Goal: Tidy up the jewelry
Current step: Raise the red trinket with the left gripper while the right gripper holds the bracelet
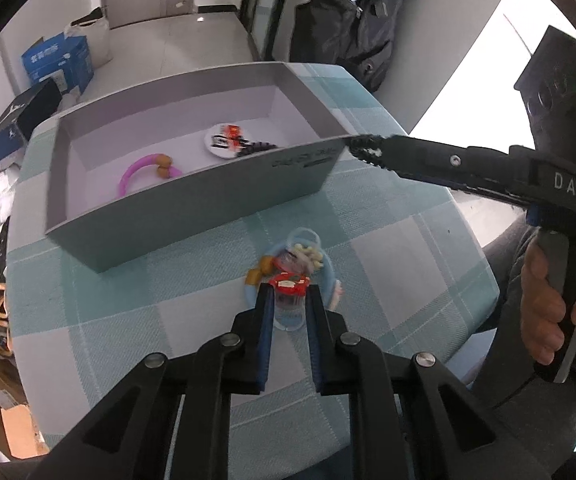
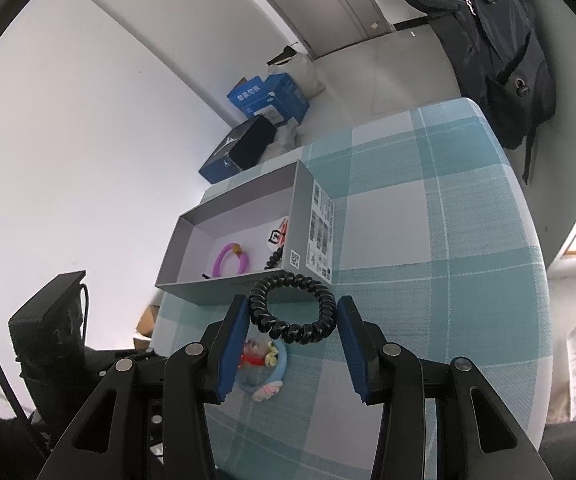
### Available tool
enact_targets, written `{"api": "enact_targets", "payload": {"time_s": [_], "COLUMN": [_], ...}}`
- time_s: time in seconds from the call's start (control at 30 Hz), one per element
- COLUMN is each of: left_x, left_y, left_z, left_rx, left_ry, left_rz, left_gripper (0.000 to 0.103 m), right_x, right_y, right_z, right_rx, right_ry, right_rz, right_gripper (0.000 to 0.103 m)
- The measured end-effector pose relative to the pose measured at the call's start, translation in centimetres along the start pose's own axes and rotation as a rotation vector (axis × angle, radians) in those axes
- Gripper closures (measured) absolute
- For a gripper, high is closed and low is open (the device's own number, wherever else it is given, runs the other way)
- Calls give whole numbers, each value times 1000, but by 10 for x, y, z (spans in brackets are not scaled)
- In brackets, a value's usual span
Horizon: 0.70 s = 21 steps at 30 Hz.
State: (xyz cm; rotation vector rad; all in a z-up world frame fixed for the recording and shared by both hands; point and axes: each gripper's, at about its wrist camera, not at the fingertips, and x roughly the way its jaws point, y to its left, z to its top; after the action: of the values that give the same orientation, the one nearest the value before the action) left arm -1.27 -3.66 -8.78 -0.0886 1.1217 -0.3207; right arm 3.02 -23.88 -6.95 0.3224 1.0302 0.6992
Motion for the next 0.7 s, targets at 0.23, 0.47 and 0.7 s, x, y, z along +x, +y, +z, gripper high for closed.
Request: {"api": "enact_targets", "payload": {"time_s": [0.23,0.47,0.7], "left_x": [-17,-37,-50], "left_y": [15,31,44], "left_z": [2,9,20], "left_rx": [-78,-142,-198], "left_ry": [-53,-124,-179], "left_rz": [-20,-42,-67], "left_gripper": [92,92,92], "right_x": [2,0,-14], "right_y": [4,6,13], "right_z": [0,-2,-6], "right_rx": [-7,1,-6], "right_ry": [2,-2,-25], "right_rz": [-6,-8,-1], "right_gripper": [58,59,59]}}
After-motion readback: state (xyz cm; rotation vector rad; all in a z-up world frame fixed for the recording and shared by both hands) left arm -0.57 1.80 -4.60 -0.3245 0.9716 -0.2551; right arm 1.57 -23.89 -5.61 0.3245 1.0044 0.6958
